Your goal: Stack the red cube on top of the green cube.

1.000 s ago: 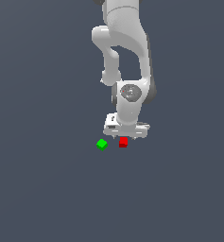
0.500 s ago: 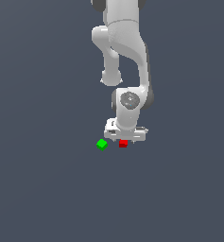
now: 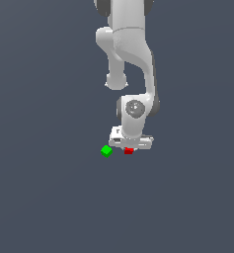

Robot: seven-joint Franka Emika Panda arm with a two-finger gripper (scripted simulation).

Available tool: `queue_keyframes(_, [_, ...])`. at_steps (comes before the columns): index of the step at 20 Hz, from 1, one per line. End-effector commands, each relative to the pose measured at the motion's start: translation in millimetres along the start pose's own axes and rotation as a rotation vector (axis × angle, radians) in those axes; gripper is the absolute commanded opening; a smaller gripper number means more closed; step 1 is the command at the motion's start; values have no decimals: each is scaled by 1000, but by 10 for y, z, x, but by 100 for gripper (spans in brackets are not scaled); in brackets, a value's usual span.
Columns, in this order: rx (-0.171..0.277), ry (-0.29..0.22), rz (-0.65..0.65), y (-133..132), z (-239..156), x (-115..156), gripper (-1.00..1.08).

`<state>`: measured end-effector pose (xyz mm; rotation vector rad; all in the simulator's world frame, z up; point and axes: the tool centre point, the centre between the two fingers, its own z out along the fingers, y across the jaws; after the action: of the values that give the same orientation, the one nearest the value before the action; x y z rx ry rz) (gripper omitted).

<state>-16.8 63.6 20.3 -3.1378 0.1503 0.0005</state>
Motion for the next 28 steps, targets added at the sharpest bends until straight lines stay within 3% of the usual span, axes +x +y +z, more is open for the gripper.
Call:
queue_keyframes(1, [0, 0, 1, 4, 3, 3, -100])
queue_keyframes(13, [0, 0, 0, -2, -106, -2, -100])
queue_keyframes(28, [0, 0, 0, 4, -942, -8, -100])
